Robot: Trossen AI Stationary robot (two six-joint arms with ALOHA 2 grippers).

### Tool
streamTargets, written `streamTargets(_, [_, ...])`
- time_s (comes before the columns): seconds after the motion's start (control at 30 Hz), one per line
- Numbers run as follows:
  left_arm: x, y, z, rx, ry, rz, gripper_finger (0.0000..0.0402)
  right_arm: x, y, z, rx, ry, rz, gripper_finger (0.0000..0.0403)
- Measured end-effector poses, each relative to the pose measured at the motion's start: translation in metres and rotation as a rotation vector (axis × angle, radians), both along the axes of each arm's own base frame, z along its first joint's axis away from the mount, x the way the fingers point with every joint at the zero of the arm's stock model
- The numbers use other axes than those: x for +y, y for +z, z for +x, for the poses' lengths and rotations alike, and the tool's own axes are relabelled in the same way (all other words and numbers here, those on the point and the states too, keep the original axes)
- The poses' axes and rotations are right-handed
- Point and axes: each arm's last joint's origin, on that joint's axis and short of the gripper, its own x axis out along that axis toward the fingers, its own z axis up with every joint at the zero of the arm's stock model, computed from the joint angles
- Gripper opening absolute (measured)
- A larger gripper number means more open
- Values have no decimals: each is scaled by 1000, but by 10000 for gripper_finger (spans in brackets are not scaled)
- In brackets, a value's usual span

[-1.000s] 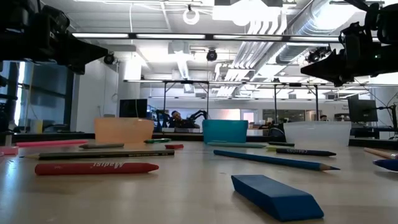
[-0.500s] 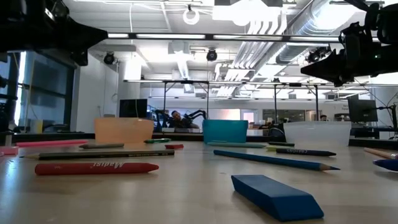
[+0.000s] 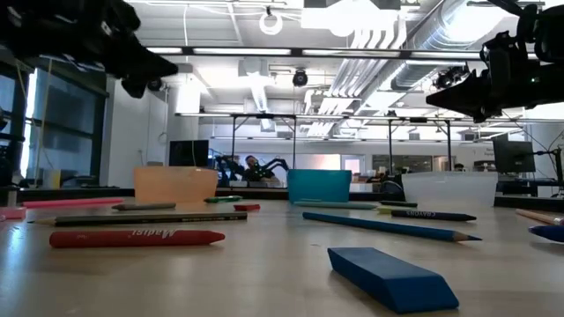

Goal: Sort crayons/erasers/pens/pencils in bins
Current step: Put the gray crayon into the orange bin

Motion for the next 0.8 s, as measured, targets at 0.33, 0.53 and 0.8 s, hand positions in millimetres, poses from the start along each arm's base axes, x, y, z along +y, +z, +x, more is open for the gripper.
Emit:
streamTargets(0.33, [9,-13,20,281,78,-104,0,0,0,0,0,0,0,0])
streamTargets(0.53, [6,-21,32,441,122,-172,0,0,0,0,-1,0,0,0])
streamTargets(0.8, [-1,-24,51,685,195,-353,13,0,0,0,0,0,0,0])
